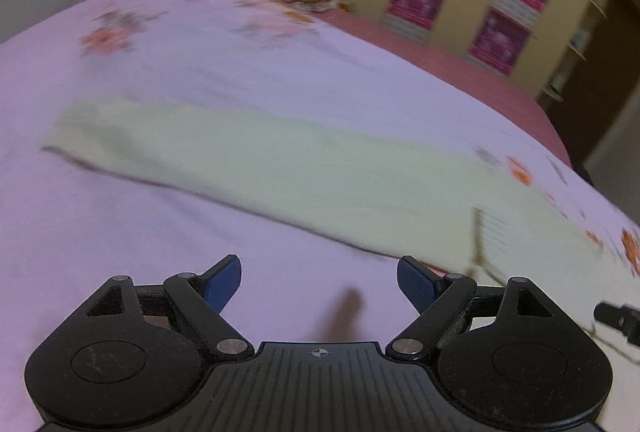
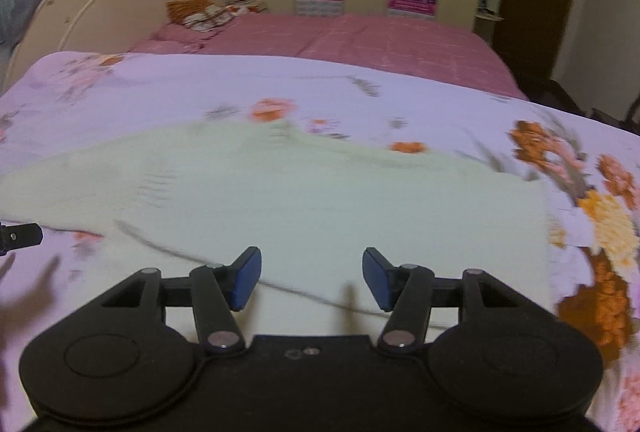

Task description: Fold small clothes

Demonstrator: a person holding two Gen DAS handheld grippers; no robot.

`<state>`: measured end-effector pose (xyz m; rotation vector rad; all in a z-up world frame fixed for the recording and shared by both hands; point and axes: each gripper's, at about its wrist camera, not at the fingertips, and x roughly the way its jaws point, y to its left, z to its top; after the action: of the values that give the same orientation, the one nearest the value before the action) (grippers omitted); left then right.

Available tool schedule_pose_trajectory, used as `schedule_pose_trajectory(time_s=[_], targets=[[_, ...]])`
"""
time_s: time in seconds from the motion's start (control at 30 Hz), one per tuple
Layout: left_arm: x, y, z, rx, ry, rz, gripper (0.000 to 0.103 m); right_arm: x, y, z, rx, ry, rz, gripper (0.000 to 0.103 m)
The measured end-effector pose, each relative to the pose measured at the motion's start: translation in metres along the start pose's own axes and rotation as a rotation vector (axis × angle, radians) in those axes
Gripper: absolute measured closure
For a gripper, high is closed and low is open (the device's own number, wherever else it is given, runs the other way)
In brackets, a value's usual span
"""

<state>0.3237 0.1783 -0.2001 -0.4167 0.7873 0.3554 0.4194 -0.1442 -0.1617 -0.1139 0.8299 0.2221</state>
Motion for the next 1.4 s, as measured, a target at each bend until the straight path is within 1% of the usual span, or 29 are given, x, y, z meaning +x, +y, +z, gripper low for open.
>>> schedule_pose_trajectory(time_s=[0.2, 0.27, 0.47, 0.57, 0.6, 0.7, 0.83, 0.97, 1.03, 1.1, 1.13, 1.17, 1.2, 1.23, 1.27, 1.3, 1.4], targets=[[0.006, 0.046, 0.007, -0.089, 0.014, 0.034, 0.018, 0.012, 0.039, 0.003, 0.001, 0.03, 0.062, 0.047], [0.011, 0.058, 0.011, -0.115, 0.021, 0.049, 0.018, 0.014, 0.05, 0.005, -0.012, 0.03, 0.066, 0.047], [0.019, 0.098, 0.023, -0.219, 0.026, 0.066, 0.018, 0.024, 0.076, 0.009, -0.039, 0.041, 0.071, 0.047], [0.024, 0.11, 0.031, -0.249, 0.014, 0.089, 0.0, 0.027, 0.083, 0.011, -0.046, 0.043, 0.07, 0.045], [0.026, 0.112, 0.033, -0.259, 0.005, 0.098, 0.0, 0.028, 0.086, 0.012, -0.049, 0.043, 0.071, 0.045], [0.037, 0.125, 0.041, -0.297, 0.013, 0.072, 0.0, 0.033, 0.094, 0.013, -0.064, 0.043, 0.07, 0.045], [0.044, 0.138, 0.047, -0.364, -0.028, 0.023, 0.0, 0.039, 0.098, 0.015, -0.069, 0.038, 0.064, 0.045], [0.053, 0.152, 0.052, -0.461, -0.075, -0.016, 0.001, 0.041, 0.097, 0.017, -0.066, 0.022, 0.05, 0.045], [0.058, 0.152, 0.054, -0.474, -0.097, -0.027, 0.007, 0.041, 0.097, 0.017, -0.063, 0.015, 0.042, 0.045], [0.066, 0.152, 0.057, -0.478, -0.107, -0.036, 0.027, 0.042, 0.098, 0.017, -0.065, 0.009, 0.035, 0.045], [0.069, 0.152, 0.059, -0.481, -0.114, -0.029, 0.03, 0.043, 0.097, 0.016, -0.066, 0.009, 0.033, 0.045], [0.071, 0.153, 0.061, -0.492, -0.124, -0.031, 0.037, 0.044, 0.097, 0.016, -0.064, 0.008, 0.032, 0.045], [0.074, 0.153, 0.063, -0.501, -0.124, -0.035, 0.054, 0.044, 0.096, 0.016, -0.059, 0.008, 0.031, 0.045], [0.079, 0.155, 0.065, -0.515, -0.116, -0.039, 0.063, 0.045, 0.095, 0.016, -0.052, 0.007, 0.03, 0.045], [0.082, 0.157, 0.066, -0.531, -0.106, -0.043, 0.078, 0.045, 0.094, 0.017, -0.047, 0.005, 0.028, 0.045], [0.081, 0.158, 0.064, -0.539, -0.101, -0.042, 0.086, 0.046, 0.093, 0.017, -0.043, 0.004, 0.024, 0.045], [0.082, 0.157, 0.065, -0.532, -0.106, -0.039, 0.087, 0.045, 0.086, 0.02, -0.03, -0.013, 0.006, 0.045]])
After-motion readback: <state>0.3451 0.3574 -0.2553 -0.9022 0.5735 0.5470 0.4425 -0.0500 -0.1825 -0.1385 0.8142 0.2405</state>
